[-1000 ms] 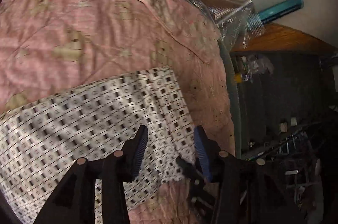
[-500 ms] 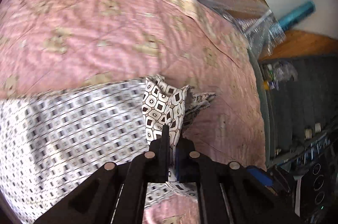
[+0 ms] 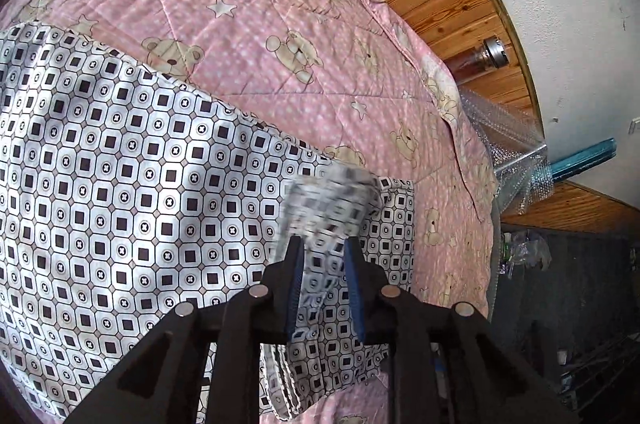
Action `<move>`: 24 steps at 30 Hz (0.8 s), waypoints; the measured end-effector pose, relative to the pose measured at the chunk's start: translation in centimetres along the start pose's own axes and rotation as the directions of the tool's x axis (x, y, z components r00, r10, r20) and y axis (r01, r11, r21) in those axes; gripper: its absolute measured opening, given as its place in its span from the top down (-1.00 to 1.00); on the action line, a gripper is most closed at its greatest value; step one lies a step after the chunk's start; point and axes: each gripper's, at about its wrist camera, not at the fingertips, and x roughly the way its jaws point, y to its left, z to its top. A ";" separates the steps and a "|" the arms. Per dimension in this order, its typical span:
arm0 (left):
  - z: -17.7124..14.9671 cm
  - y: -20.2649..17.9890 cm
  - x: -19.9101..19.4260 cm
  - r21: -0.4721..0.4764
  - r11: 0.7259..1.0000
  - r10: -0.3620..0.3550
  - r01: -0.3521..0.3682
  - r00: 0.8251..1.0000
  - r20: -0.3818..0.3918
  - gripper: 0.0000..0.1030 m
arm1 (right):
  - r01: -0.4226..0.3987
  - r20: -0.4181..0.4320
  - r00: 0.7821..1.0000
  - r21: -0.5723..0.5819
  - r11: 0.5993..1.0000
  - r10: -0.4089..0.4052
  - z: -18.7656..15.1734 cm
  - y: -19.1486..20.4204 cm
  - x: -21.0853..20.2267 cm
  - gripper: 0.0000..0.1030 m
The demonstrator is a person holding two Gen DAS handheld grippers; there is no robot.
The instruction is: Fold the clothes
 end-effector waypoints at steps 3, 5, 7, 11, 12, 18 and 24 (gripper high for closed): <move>-1.4 0.4 0.9 0.003 1.000 0.018 -0.018 0.999 -0.031 0.44 | 0.011 -0.014 1.000 0.021 1.000 -0.011 3.5 0.4 3.5 0.45; -2.4 1.2 2.2 0.005 0.997 0.080 -0.080 0.994 -0.076 0.44 | 0.006 -0.070 0.998 0.014 1.000 -0.005 4.5 0.5 6.3 0.47; -3.0 1.6 2.7 0.018 0.994 0.107 -0.106 0.991 -0.084 0.46 | -0.001 -0.088 0.996 -0.030 1.000 -0.002 4.6 0.7 7.2 0.41; -2.7 0.2 1.3 0.074 0.992 0.105 -0.099 0.992 -0.071 0.45 | -0.003 0.012 1.000 0.058 0.998 0.002 1.6 -0.7 0.1 0.41; -2.5 -0.5 0.6 0.094 0.992 0.088 -0.083 0.994 -0.058 0.45 | -0.003 0.025 1.000 0.092 0.996 0.001 0.1 -1.1 -1.2 0.41; -5.2 -1.0 3.9 0.181 0.981 0.112 -0.074 0.970 -0.216 0.44 | 0.021 -0.035 0.999 0.195 0.981 -0.014 -6.8 -2.2 -0.9 0.25; -3.4 -4.6 3.2 0.239 0.967 0.136 -0.084 0.969 -0.206 0.16 | 0.094 -0.050 0.995 0.219 0.971 -0.085 -7.5 -1.4 -2.1 0.09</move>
